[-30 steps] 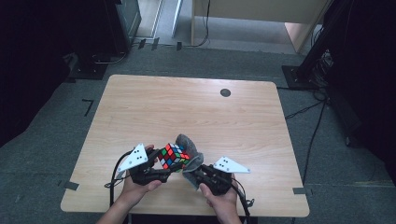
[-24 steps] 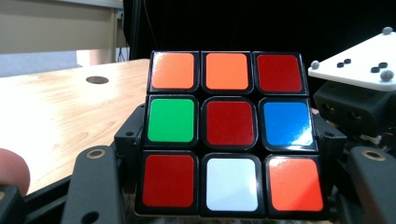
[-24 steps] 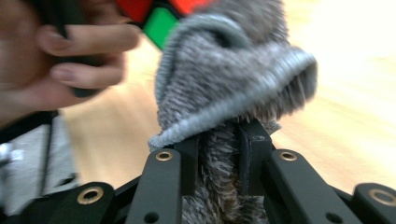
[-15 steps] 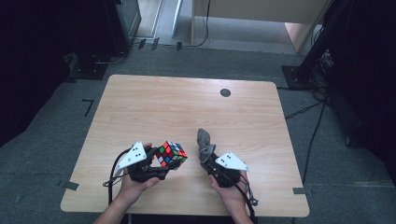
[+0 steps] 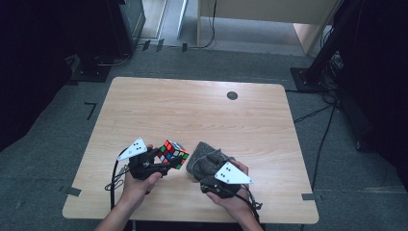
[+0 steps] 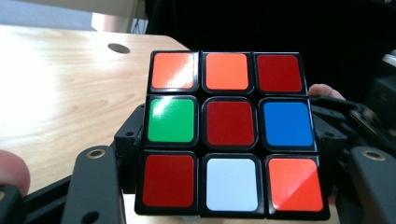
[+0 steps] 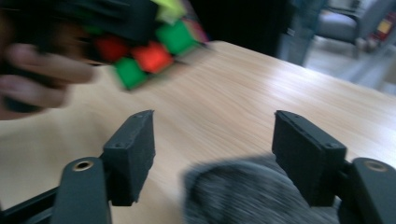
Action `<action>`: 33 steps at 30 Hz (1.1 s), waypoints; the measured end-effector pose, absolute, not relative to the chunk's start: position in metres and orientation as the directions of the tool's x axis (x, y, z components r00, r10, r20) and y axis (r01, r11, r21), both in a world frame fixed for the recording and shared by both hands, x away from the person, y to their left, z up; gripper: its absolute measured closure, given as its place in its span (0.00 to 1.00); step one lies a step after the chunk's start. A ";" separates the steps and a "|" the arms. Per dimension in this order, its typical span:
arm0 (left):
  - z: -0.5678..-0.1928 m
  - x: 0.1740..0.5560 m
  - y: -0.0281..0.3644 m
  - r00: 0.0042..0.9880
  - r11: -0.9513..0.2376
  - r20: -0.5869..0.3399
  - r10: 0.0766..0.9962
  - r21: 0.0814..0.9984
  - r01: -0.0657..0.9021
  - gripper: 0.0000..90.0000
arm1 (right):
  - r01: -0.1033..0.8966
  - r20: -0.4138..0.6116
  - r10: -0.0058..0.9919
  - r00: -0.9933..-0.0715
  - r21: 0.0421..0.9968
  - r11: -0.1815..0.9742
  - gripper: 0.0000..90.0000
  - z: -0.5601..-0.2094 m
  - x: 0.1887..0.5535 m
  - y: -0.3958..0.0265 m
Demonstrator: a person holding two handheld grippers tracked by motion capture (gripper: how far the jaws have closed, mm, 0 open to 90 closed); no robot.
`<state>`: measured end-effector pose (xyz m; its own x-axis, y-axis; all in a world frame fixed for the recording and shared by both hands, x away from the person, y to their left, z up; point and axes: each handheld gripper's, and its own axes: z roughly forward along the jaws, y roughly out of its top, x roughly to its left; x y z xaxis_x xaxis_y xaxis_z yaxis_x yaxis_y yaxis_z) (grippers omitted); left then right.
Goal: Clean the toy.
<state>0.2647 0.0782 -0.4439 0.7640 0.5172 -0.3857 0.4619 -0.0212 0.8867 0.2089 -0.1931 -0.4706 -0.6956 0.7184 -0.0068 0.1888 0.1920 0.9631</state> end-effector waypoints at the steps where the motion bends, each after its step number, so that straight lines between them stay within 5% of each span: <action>1: -0.443 0.265 0.077 0.764 -0.024 -0.391 0.513 0.883 0.468 0.38 | 0.170 -0.020 0.698 -0.716 0.965 0.202 0.30 -0.469 0.206 -0.188; 8: -0.439 0.261 0.063 0.779 -0.084 -0.430 0.457 0.851 0.519 0.38 | 0.075 -0.113 0.669 -0.735 0.966 0.245 0.22 -0.474 0.198 -0.167; 19: -0.443 0.262 0.051 0.765 -0.134 -0.504 0.401 0.794 0.593 0.38 | -0.039 -0.241 0.685 -0.687 0.954 0.297 0.35 -0.473 0.190 -0.161; 33: -0.435 0.265 0.071 0.803 -0.082 -0.383 0.456 0.881 0.466 0.29 | 0.133 -0.132 0.710 -0.692 0.943 0.305 0.37 -0.471 0.201 -0.173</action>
<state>0.2646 0.0708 -0.4353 0.8032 0.4563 -0.3829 0.4664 -0.0819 0.8808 0.2011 -0.1733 -0.4711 -0.6921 0.7096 -0.1319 0.1326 0.3046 0.9432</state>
